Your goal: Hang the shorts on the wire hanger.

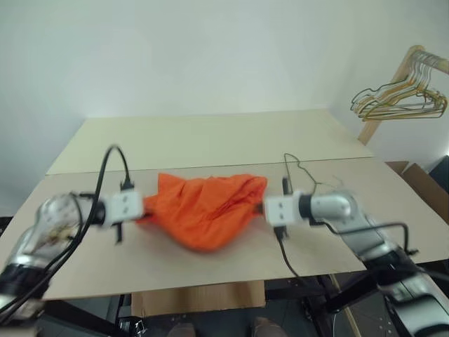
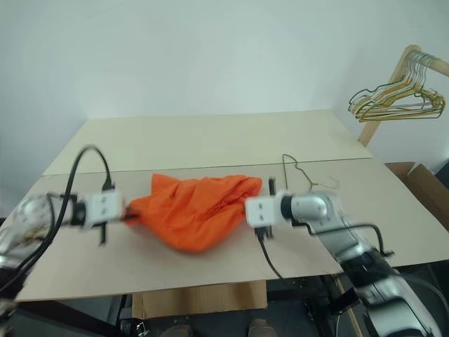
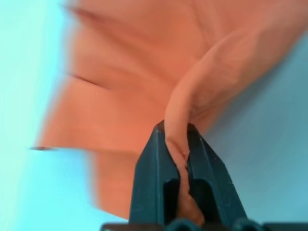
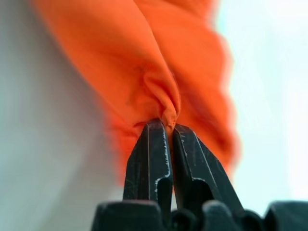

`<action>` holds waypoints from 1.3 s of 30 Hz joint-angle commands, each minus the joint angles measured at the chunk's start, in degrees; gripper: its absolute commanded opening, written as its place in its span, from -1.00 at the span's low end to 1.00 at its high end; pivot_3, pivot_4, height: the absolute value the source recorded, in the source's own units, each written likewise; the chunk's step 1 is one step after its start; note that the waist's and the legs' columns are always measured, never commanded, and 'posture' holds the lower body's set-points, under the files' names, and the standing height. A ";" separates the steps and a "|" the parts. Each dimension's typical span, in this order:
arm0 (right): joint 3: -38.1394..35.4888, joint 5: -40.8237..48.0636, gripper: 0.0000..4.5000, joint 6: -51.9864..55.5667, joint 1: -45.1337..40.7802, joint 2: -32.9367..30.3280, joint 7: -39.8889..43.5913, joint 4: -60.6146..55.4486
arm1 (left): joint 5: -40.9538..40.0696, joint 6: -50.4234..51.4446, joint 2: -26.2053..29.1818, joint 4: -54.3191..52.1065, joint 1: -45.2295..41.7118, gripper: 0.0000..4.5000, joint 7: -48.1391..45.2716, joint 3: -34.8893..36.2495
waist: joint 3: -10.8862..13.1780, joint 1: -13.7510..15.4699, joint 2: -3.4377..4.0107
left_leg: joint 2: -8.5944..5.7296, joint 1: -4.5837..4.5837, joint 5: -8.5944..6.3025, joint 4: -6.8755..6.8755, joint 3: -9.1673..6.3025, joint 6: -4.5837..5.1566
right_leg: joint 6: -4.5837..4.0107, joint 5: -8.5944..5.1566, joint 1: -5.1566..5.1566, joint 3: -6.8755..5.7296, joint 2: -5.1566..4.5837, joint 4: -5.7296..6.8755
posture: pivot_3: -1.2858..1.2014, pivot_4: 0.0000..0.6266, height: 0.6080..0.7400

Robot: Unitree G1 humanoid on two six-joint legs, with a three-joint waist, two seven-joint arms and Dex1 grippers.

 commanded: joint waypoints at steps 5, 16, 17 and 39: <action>-11.61 -5.91 -1.00 -7.19 -26.78 4.61 -43.20 23.67 | 4.01 -2.74 -7.59 12.49 -28.47 -0.99 36.63 9.52 | -0.14 -0.61 -0.09 | -0.07 -1.46 0.20 -0.21 -0.17 -0.55 | -0.10 0.16 -1.61 0.06 -0.15 0.22 | 0.05 -1.00 1.00; -6.69 -0.94 -1.00 -18.64 -4.60 0.77 -25.24 5.88 | -7.99 -7.18 3.28 -18.42 2.94 -0.99 9.88 8.24 | -0.51 -3.62 0.04 | -0.22 -1.65 -0.60 0.03 -0.43 -0.78 | 0.31 -0.07 -1.53 0.15 -0.34 -0.24 | 0.06 -1.00 1.00; -5.67 0.30 -1.00 -18.68 -0.88 0.04 -21.65 3.66 | -9.36 -6.37 5.07 -21.67 8.31 -0.99 6.33 7.91 | -0.51 -3.76 0.05 | -0.20 -1.69 -0.61 0.05 -0.41 -0.75 | 0.31 -0.07 -1.54 0.15 -0.32 -0.27 | 0.06 -1.00 1.00; 0.89 14.96 -1.00 -18.16 12.97 -14.67 27.38 -1.50 | -11.12 11.63 26.73 -43.58 47.72 -0.99 -19.32 6.67 | -0.12 -3.01 0.08 | 0.02 0.82 -0.74 -0.16 0.32 0.25 | 0.10 -0.52 0.51 0.36 -0.08 -0.21 | 0.07 -1.00 1.00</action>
